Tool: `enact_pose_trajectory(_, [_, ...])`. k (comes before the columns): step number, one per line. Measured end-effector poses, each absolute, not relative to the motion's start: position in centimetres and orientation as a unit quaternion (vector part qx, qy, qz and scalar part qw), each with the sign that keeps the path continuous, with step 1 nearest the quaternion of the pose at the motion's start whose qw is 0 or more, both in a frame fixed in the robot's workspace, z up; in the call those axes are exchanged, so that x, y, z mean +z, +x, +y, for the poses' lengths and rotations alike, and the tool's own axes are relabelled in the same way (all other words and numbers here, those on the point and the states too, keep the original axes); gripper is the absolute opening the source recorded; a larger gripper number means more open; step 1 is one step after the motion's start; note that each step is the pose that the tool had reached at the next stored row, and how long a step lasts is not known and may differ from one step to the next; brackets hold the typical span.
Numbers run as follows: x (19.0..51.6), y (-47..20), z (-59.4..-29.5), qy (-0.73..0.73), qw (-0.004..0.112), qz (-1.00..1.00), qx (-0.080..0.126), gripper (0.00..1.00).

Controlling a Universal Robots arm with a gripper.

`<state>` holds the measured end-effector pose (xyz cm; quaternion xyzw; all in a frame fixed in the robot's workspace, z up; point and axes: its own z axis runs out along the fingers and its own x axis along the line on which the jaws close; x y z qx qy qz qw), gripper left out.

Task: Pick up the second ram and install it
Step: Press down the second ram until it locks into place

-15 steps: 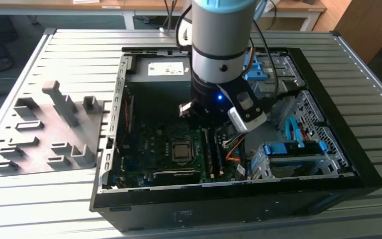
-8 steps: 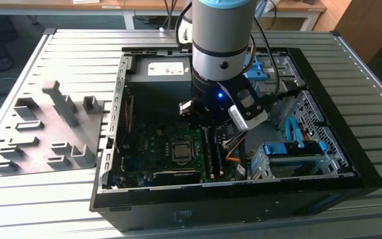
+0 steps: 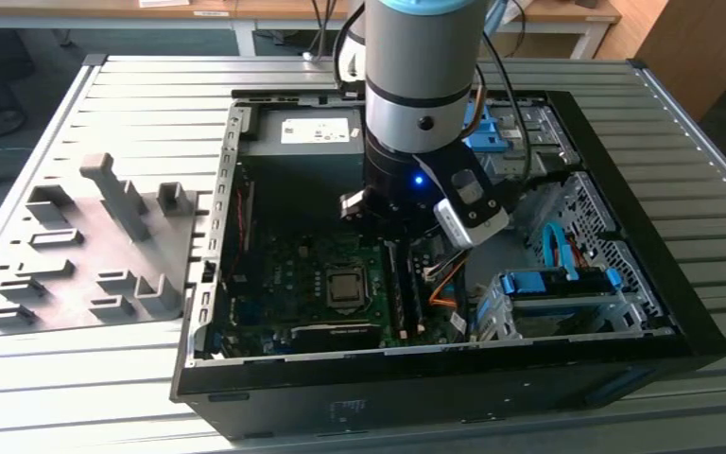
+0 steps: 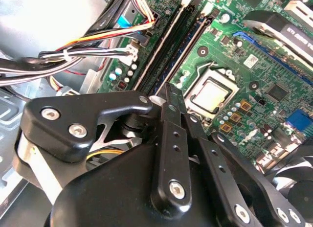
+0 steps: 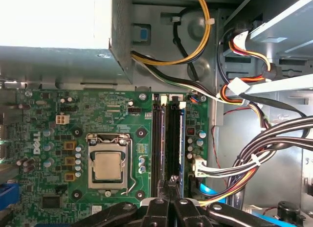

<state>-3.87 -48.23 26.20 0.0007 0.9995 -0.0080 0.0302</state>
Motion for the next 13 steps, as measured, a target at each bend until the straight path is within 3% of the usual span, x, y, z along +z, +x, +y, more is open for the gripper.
enact_pose_trajectory(13, [25.3, -3.9, -46.3, 0.001, 0.03, 1.0, -0.008, 0.1])
